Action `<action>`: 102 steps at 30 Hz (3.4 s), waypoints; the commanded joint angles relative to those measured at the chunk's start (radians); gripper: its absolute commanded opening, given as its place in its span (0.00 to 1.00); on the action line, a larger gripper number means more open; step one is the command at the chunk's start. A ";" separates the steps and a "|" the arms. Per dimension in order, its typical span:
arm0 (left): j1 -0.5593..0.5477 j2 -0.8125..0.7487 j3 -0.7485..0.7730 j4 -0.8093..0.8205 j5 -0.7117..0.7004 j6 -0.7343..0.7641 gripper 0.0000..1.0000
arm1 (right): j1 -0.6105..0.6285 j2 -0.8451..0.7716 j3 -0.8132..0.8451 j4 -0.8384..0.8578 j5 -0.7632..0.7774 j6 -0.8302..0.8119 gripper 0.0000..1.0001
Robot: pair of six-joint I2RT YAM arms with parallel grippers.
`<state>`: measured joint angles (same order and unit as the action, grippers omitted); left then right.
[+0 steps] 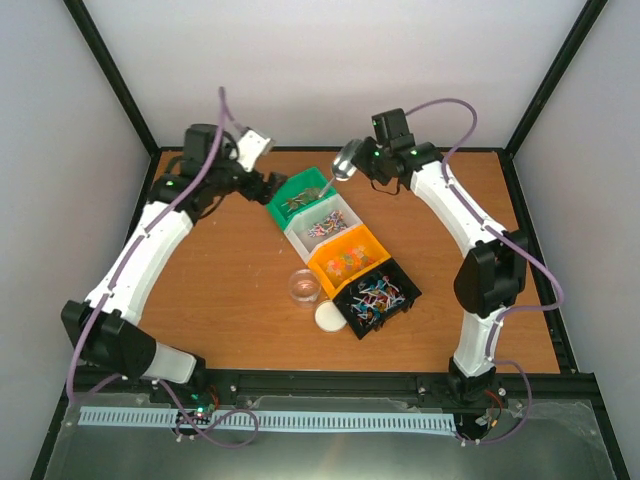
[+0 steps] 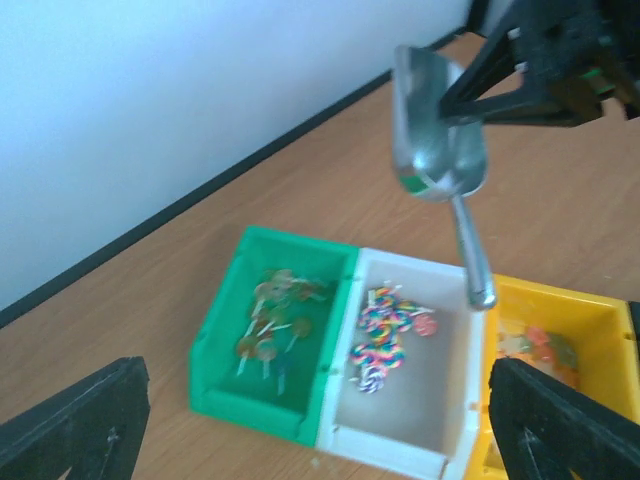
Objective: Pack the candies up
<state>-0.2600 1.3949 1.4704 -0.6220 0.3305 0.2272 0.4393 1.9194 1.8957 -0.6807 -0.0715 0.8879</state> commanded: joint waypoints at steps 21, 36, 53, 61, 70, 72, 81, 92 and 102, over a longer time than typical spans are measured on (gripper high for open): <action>-0.410 0.227 -0.054 0.294 -0.259 0.299 0.56 | -0.053 -0.231 -0.330 0.064 -0.140 0.303 0.03; -0.411 0.236 -0.088 0.350 -0.274 0.327 0.34 | -0.055 -0.224 -0.395 0.130 -0.245 0.347 0.03; -0.404 0.170 -0.099 0.215 -0.272 0.217 0.01 | -0.098 -0.287 -0.494 0.304 -0.237 0.101 0.82; -0.372 0.105 -0.057 0.006 -0.219 0.108 0.01 | -0.162 -0.286 -0.456 0.232 -0.355 -0.461 1.00; -0.389 0.042 0.008 -0.320 -0.079 0.077 0.01 | -0.182 -0.397 -0.609 0.050 -0.411 -0.974 1.00; -0.414 0.041 0.005 -0.374 -0.086 0.084 0.01 | -0.191 -0.409 -0.632 -0.011 -0.387 -1.060 1.00; -0.561 0.070 0.050 -0.578 -0.121 0.101 0.01 | -0.246 -0.465 -0.709 -0.228 -0.384 -1.330 0.98; -0.613 0.097 0.090 -0.608 -0.130 0.061 0.01 | -0.232 -0.377 -0.668 -0.213 -0.369 -1.286 0.85; -0.585 0.072 0.077 -0.595 -0.104 0.041 0.01 | -0.138 -0.120 -0.455 -0.168 -0.327 -1.209 0.76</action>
<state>-0.8616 1.5005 1.5219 -1.2163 0.2100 0.2977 0.2760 1.7187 1.3495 -0.8719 -0.4221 -0.3607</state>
